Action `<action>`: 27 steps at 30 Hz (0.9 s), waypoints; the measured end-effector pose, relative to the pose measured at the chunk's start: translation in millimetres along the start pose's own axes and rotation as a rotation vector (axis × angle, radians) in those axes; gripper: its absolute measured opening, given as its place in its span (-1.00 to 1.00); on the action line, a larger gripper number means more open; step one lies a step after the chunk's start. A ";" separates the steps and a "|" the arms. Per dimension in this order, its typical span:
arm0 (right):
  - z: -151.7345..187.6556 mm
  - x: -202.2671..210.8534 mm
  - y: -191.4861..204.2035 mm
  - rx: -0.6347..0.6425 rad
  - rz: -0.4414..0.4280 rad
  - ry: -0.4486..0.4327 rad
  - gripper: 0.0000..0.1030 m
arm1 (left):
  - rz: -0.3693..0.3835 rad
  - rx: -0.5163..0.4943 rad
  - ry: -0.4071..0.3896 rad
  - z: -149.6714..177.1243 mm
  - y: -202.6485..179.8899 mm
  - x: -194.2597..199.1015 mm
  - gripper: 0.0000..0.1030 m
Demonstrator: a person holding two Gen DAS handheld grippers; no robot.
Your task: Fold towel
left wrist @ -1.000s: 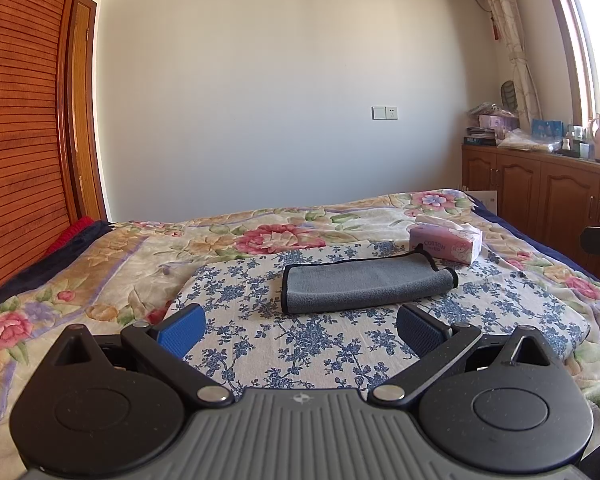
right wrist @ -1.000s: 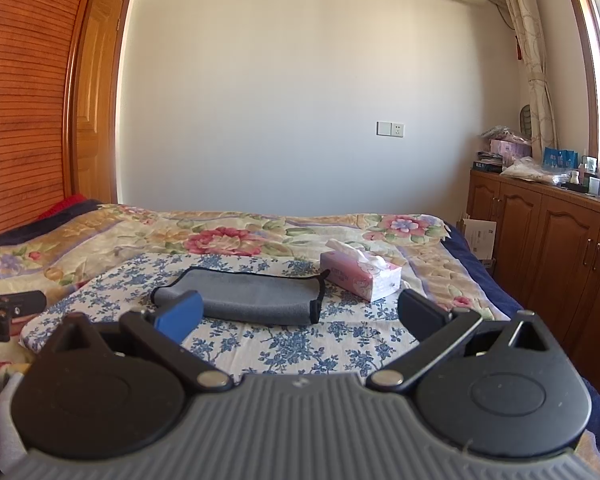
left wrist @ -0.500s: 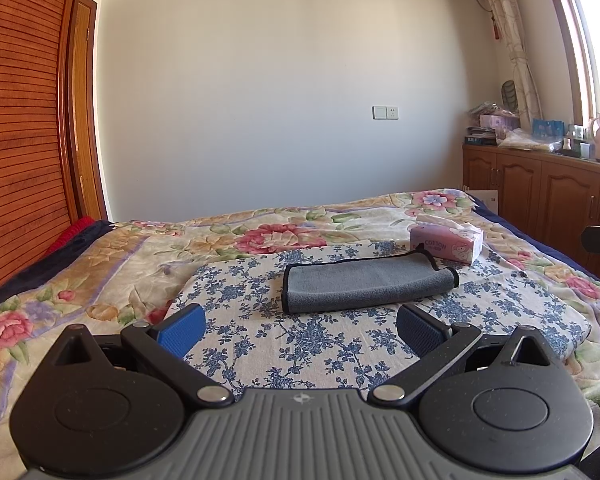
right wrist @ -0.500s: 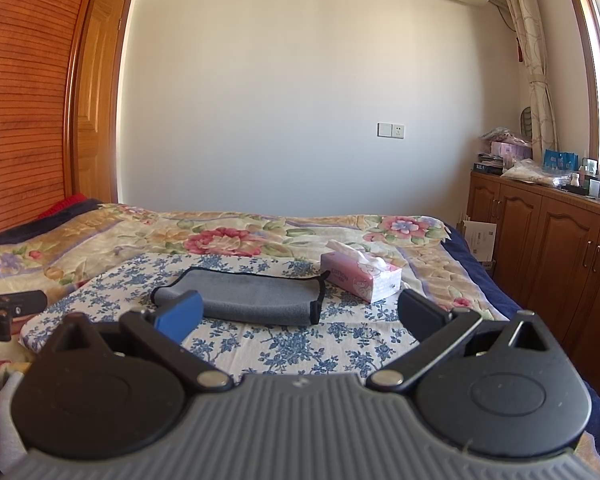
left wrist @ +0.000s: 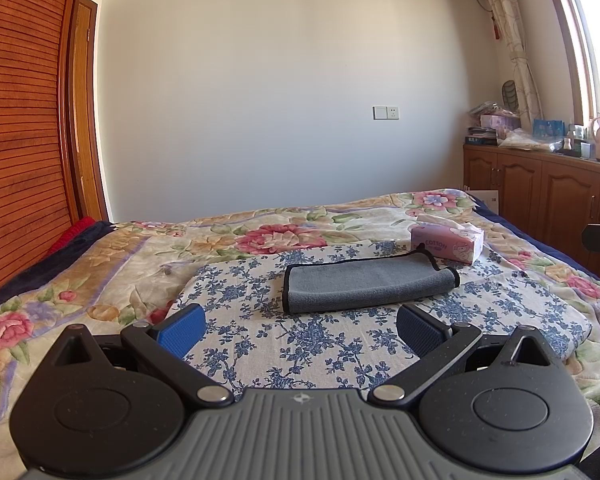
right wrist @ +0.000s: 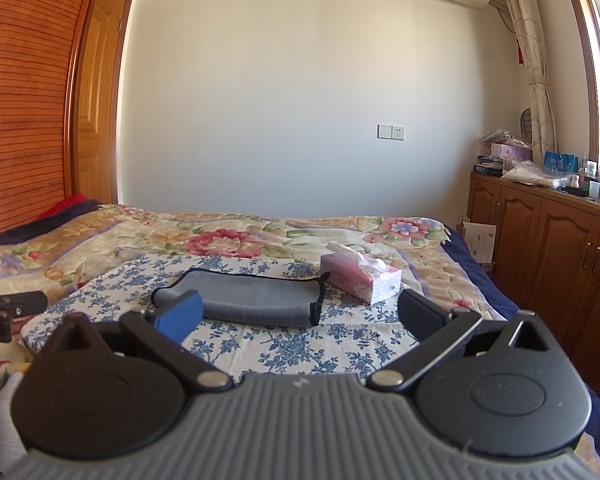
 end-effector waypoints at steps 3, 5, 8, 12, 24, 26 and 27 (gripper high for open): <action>0.2 0.1 0.4 0.000 0.000 0.001 1.00 | 0.000 0.001 0.000 0.1 0.2 -0.2 1.00; -1.1 0.5 0.0 0.000 0.000 -0.001 1.00 | 0.000 0.000 0.000 0.1 -0.1 0.1 1.00; -0.9 0.5 0.2 0.001 0.000 0.000 1.00 | 0.000 0.000 0.000 0.1 0.1 -0.2 1.00; -1.6 0.7 -0.1 0.002 -0.001 0.000 1.00 | -0.001 0.002 0.000 0.1 0.2 0.0 1.00; -1.4 0.6 0.3 0.002 -0.001 -0.001 1.00 | 0.000 0.001 0.000 0.2 0.1 -0.3 1.00; -2.1 0.5 0.8 0.002 -0.001 -0.001 1.00 | 0.000 0.001 0.000 0.2 0.2 -0.1 1.00; -2.3 0.5 0.6 0.002 -0.001 -0.001 1.00 | 0.000 0.001 0.000 0.3 0.2 -0.1 1.00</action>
Point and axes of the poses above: each gripper's, at about its wrist camera, not at the fingertips, and x roughly against the way its jaws point, y to its left, z to its underside, the point moved 4 cm from there along -x, roughly the way its jaws point, and after that the axes turned 10 degrees about -z, right-handed, at the moved point
